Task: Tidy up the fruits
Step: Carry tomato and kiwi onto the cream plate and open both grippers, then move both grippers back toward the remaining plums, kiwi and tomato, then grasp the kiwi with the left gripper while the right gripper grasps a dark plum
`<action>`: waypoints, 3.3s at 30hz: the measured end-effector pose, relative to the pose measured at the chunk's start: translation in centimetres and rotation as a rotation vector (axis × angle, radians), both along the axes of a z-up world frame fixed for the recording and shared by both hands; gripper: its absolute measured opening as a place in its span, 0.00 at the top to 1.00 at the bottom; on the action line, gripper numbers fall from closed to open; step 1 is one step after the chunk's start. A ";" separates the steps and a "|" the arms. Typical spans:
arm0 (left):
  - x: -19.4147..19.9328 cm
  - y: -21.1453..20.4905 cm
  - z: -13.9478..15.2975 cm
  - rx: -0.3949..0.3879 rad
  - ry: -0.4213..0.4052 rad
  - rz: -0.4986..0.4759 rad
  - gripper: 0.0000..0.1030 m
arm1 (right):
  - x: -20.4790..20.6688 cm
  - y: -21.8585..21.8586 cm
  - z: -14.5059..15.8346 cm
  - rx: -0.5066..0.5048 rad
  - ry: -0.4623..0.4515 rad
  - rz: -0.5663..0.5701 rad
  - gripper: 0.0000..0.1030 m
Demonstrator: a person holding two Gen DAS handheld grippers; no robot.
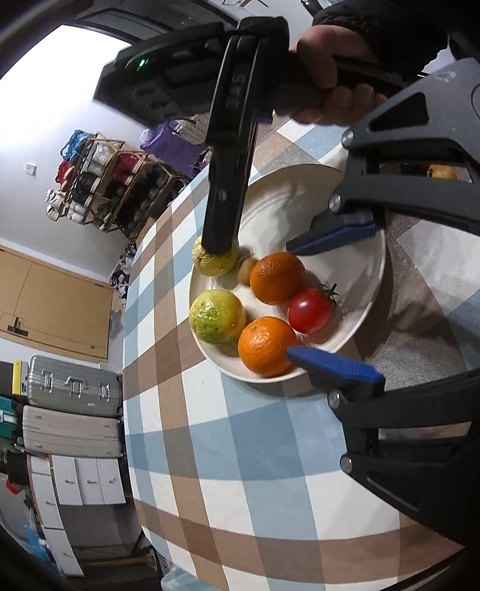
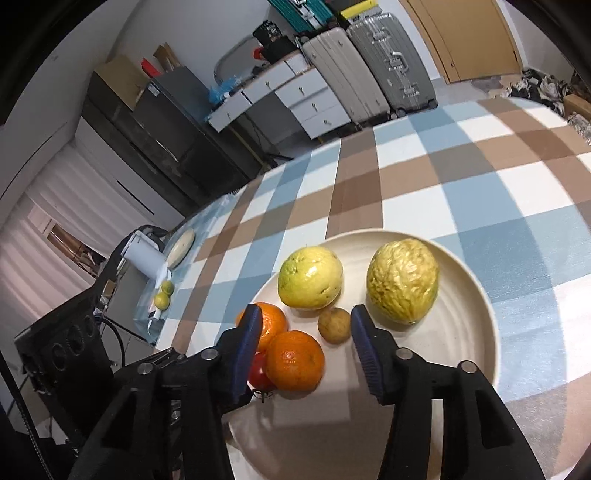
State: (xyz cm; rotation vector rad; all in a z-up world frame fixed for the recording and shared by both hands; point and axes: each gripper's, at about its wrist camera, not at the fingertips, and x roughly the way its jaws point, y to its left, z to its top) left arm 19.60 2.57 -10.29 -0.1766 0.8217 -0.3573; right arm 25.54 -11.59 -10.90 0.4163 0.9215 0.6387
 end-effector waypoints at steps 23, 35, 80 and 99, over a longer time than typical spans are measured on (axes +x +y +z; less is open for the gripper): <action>-7.0 -1.7 5.8 0.094 -0.102 0.077 0.20 | -10.8 -5.1 6.6 -0.021 -0.220 -0.099 0.01; -12.2 -3.2 9.0 0.105 -0.170 0.085 0.06 | -16.4 -6.4 9.3 -0.035 -0.307 -0.124 0.00; -16.4 -4.0 0.0 0.067 -0.024 0.169 0.01 | -23.0 -5.1 -0.5 -0.207 -0.170 -0.029 0.00; -14.3 -3.1 -0.9 0.032 0.002 0.175 0.01 | -20.3 -4.0 -1.9 -0.243 -0.099 0.057 0.47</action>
